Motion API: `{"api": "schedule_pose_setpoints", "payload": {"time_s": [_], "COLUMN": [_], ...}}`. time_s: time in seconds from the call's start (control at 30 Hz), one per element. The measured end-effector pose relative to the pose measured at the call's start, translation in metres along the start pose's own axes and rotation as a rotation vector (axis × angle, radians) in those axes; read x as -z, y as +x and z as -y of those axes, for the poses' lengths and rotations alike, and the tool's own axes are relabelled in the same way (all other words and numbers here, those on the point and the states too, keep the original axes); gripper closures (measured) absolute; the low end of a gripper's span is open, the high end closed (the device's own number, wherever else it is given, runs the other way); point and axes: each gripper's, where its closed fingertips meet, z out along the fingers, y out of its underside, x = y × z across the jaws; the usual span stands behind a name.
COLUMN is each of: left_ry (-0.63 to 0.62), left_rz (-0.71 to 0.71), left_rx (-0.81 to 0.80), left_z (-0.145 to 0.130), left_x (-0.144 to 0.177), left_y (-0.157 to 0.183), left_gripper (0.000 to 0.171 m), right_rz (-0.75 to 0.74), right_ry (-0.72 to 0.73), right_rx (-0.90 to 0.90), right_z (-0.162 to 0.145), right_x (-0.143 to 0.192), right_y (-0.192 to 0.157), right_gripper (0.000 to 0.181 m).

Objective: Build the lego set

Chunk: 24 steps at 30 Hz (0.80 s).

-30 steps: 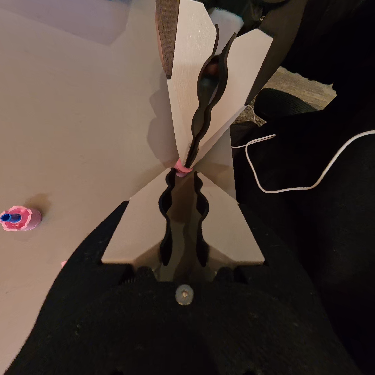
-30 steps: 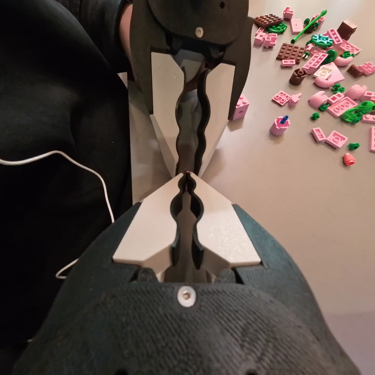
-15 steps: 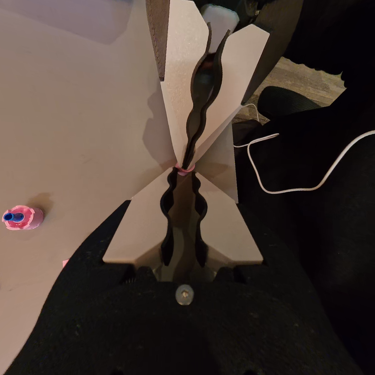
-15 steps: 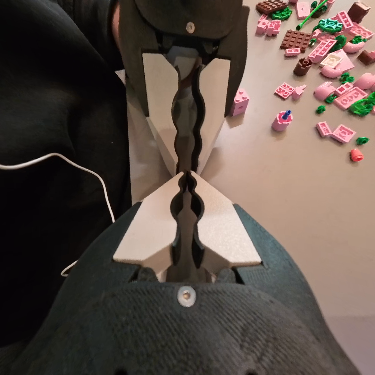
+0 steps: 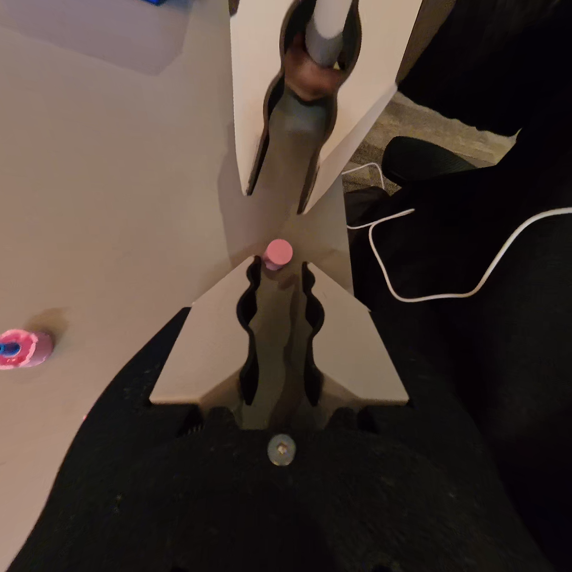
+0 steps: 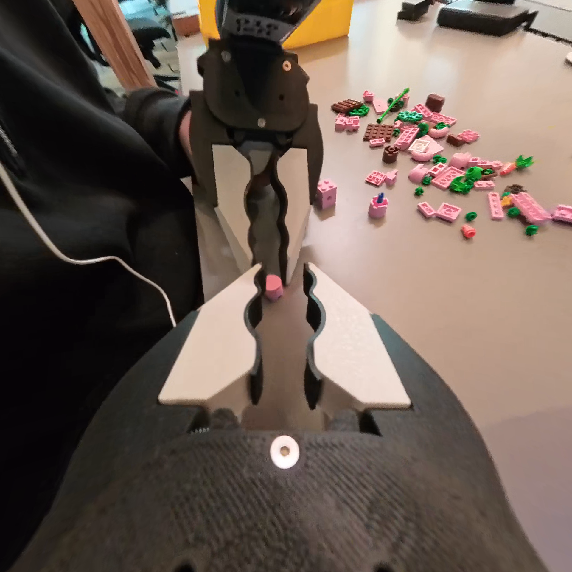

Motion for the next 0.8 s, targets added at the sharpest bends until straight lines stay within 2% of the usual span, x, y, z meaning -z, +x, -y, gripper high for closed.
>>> {"api": "schedule_pose_setpoints", "payload": {"time_s": [0.1, 0.17, 0.2, 0.3, 0.37, 0.47, 0.53, 0.7, 0.8], "left_ry": [-0.005, -0.011, -0.01, 0.052, 0.193, 0.43, 0.534, 0.544, 0.552], "left_rz": [0.027, 0.062, 0.076, 0.045, -0.087, -0.404, -0.586, -0.738, -0.766], "left_rx": [-0.029, -0.039, -0.031, 0.048, 0.174, 0.403, 0.458, 0.47, 0.473], "left_z": [0.004, 0.005, 0.005, 0.01, 0.022, 0.041, 0.052, 0.055, 0.057], "left_x": [-0.007, -0.008, -0.008, 0.0, 0.017, 0.051, 0.073, 0.085, 0.087], "left_y": [0.001, -0.002, -0.004, -0.008, -0.005, 0.0, 0.01, 0.029, 0.033], "left_gripper": [0.143, 0.149, 0.155, 0.156, 0.157, 0.158, 0.158, 0.158, 0.158], "right_rz": [-0.042, -0.054, -0.061, -0.109, -0.166, -0.186, -0.183, -0.134, -0.092], "right_ry": [-0.032, -0.04, -0.036, -0.004, 0.06, 0.156, 0.147, 0.162, 0.18], "right_rx": [0.048, 0.06, 0.063, 0.074, 0.127, 0.257, 0.355, 0.544, 0.598], "right_z": [-0.005, -0.007, -0.006, -0.001, 0.009, 0.031, 0.04, 0.066, 0.077], "right_x": [-0.002, -0.002, -0.002, 0.001, 0.005, 0.008, 0.005, -0.001, -0.004], "right_y": [-0.002, -0.002, -0.002, 0.003, 0.006, -0.008, -0.016, -0.033, -0.04], "right_gripper": [0.159, 0.158, 0.157, 0.15, 0.141, 0.136, 0.133, 0.134, 0.138]}}
